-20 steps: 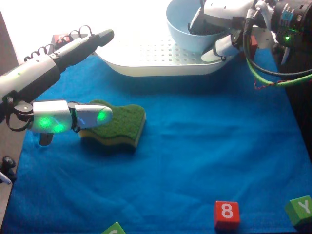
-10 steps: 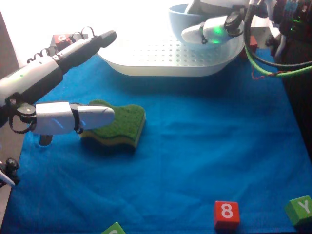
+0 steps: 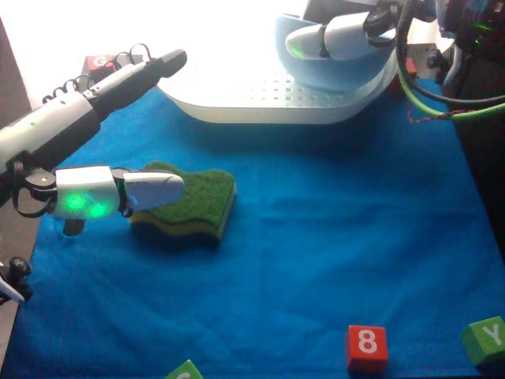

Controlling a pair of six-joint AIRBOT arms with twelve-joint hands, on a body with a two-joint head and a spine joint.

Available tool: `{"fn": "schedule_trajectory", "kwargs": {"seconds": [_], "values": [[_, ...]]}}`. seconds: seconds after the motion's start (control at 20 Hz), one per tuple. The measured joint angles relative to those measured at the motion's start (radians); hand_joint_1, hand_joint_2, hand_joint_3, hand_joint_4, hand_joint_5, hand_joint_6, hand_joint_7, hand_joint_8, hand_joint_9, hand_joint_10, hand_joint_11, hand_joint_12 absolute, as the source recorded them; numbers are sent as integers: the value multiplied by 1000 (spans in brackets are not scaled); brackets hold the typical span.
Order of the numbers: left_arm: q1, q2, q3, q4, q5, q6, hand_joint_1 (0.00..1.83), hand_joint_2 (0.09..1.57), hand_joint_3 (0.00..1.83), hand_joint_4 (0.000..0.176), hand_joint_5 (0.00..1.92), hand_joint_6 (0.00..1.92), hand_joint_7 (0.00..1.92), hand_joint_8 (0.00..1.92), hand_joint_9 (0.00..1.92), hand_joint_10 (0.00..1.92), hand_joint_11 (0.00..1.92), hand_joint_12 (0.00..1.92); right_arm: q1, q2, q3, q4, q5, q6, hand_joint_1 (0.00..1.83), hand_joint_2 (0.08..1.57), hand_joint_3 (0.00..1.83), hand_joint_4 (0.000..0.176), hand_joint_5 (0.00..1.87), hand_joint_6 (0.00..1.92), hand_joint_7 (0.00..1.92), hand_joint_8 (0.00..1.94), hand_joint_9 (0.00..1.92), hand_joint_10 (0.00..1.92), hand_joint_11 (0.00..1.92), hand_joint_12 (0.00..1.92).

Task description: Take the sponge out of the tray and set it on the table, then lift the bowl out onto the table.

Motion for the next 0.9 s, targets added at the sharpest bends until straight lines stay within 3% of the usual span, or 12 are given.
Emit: {"fn": "schedule_trajectory", "kwargs": {"seconds": [0.1,0.2,0.25,0.3,0.45,0.6,0.65,0.7,0.9], "values": [[0,0,0,0,-1,-2,633,1040,5,162,0,0,0,0,0,0,0,0,0,1,-1,0,11,0,332,1571,83,0,1220,1921,1585,1941,1704,1921,1658,1921],[0,0,0,-2,0,-2,639,1037,3,167,0,0,0,0,0,0,0,0,0,8,-14,12,38,0,327,1571,77,157,1234,1921,1568,1941,1670,1921,1505,1921],[0,0,0,-3,-1,-2,636,1039,3,168,0,0,0,0,0,0,0,0,0,10,-16,16,51,1,368,1571,71,172,1220,1921,1537,1941,1659,1921,1569,1921],[0,0,0,-3,-2,-2,636,1042,4,160,0,0,0,0,0,0,0,0,0,10,-16,19,61,0,378,1571,66,175,1219,1921,1521,1941,1644,1921,1544,1921],[2,0,0,-5,-1,-2,629,1036,0,156,0,0,0,0,0,0,20,9,0,19,-18,26,65,0,489,1571,32,176,1218,1921,1522,1941,1654,1921,1582,1921],[2,0,0,-5,-2,-3,630,1036,0,154,0,0,0,0,0,0,21,10,0,41,-33,27,63,0,514,1571,33,176,1236,1921,1504,1939,1625,1913,1501,1921],[2,0,0,-6,-2,-2,632,1038,1,163,0,0,0,0,0,0,18,9,0,49,-39,27,66,0,509,1571,23,176,1239,1921,1486,1941,1603,1919,1457,1921],[2,0,0,-6,-2,-2,644,1038,1,155,7,2,0,0,0,0,11,6,0,54,-45,27,66,0,515,1571,21,176,1233,1921,1482,1941,1611,1921,1496,1921],[11,0,-2,-13,-9,-2,635,1029,0,175,0,0,0,0,0,0,0,0,0,108,-139,23,124,0,490,1571,18,176,1236,1921,1498,1941,1639,1921,1598,1921]]}}
